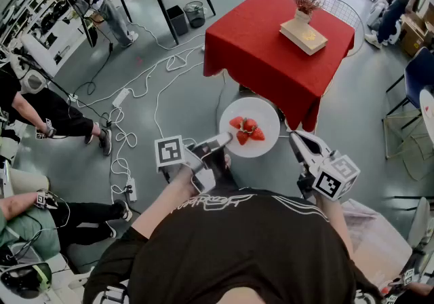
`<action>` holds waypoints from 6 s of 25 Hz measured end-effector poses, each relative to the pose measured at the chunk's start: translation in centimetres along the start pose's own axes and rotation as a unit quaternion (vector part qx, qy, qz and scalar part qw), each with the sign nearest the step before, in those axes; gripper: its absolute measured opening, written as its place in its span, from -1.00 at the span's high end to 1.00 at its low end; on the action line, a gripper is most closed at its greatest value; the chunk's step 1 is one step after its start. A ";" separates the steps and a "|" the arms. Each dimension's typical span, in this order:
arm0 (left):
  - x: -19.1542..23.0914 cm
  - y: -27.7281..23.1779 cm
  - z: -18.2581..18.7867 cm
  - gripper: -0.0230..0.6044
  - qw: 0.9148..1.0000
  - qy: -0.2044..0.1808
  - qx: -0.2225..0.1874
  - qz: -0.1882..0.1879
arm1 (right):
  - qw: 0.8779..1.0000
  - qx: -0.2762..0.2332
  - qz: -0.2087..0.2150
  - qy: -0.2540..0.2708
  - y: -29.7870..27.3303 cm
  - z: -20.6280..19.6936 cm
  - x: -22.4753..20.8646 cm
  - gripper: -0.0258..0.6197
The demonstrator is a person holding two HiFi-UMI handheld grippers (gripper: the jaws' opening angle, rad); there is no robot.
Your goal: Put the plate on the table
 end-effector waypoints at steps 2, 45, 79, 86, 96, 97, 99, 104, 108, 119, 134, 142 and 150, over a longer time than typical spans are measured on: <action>-0.3 0.0 -0.1 0.88 1.000 0.001 -0.001 0.000 | 1.000 0.001 0.002 0.000 0.1 0.2 0.2 0.90; 9.6 -14.0 18.5 0.88 0.996 0.080 0.034 0.019 | 0.992 0.024 -0.079 -0.091 -15.6 8.2 -15.4 0.90; 13.2 -21.8 31.7 0.88 0.998 0.053 0.041 -0.007 | 0.994 0.019 -0.083 -0.072 -26.3 15.6 -21.0 0.90; 13.2 -24.7 33.2 0.88 0.999 0.041 0.030 -0.007 | 0.992 0.028 -0.084 -0.090 -27.0 16.4 -24.3 0.90; 14.7 -31.7 38.0 0.88 0.999 0.037 0.019 0.008 | 0.990 0.037 -0.071 -0.113 -30.2 20.1 -29.9 0.90; 14.8 -32.0 38.1 0.88 0.999 0.035 0.019 0.010 | 0.990 0.036 -0.070 -0.115 -30.3 20.0 -30.0 0.90; 15.1 -32.4 38.3 0.88 0.999 0.032 0.020 0.010 | 0.990 0.036 -0.068 -0.114 -30.4 19.7 -30.1 0.90; 15.7 -34.3 39.9 0.88 1.000 0.025 0.018 0.005 | 0.990 0.036 -0.071 -0.118 -31.1 20.1 -31.0 0.90; 16.7 -36.6 41.4 0.88 1.000 0.021 0.016 0.009 | 0.988 0.034 -0.078 -0.127 -31.7 20.7 -32.7 0.90; 21.1 -41.5 43.5 0.88 1.000 0.003 0.011 0.023 | 0.986 0.049 -0.084 -0.139 -32.7 20.7 -35.3 0.90; 29.5 -44.3 41.4 0.88 0.990 0.023 0.032 0.132 | 0.980 0.054 -0.094 -0.167 -32.5 19.1 -37.5 0.90; 31.1 -45.2 40.9 0.88 0.986 0.020 0.046 0.156 | 0.979 0.061 -0.089 -0.172 -32.9 18.6 -38.0 0.90; 31.9 -45.2 40.5 0.88 0.981 0.033 0.060 0.184 | 0.979 0.060 -0.094 -0.171 -32.7 18.7 -37.9 0.90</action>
Point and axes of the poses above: the fingertips, and each gripper's own axes: y backward along the fingers, x to its left, z out of its top, the point moved 6 cm from there along y, backward along the fingers, and after that the axes turned 14 degrees about -y, right-handed, at the moved point
